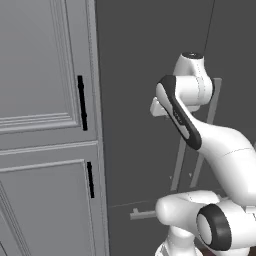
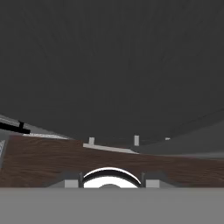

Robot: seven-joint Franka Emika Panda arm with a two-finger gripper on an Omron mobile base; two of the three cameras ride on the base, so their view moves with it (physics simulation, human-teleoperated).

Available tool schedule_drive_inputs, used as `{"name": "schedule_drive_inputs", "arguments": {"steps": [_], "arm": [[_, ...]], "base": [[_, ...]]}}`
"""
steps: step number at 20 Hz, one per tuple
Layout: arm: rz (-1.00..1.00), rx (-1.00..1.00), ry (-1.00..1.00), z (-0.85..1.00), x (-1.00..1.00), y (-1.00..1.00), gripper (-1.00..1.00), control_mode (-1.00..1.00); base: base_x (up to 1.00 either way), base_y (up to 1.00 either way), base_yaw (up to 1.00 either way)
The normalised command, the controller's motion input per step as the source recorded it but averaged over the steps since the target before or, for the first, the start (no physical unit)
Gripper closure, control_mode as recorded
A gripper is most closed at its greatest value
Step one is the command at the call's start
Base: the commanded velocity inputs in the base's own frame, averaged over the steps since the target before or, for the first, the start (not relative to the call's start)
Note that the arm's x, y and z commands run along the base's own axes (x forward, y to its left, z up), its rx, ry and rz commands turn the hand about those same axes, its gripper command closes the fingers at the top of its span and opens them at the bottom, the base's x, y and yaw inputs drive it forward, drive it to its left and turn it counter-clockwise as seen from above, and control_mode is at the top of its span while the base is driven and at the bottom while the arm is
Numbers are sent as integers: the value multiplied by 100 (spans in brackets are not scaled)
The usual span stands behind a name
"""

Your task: Take the strawberry from the fridge and place it on top of the pancake, located on the dining counter.

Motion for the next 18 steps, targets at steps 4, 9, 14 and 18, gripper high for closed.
{"name": "schedule_drive_inputs", "arguments": {"steps": [4,9,14,18], "arm": [[0,0,0,0,0,0,-100,100],[0,0,0,0,0,0,-100,100],[0,0,0,0,0,0,-100,100],[0,0,0,0,0,0,-100,100]], "base": [[-32,-7,0],[-60,-10,-1],[-48,-18,-2],[-5,-59,0]]}}
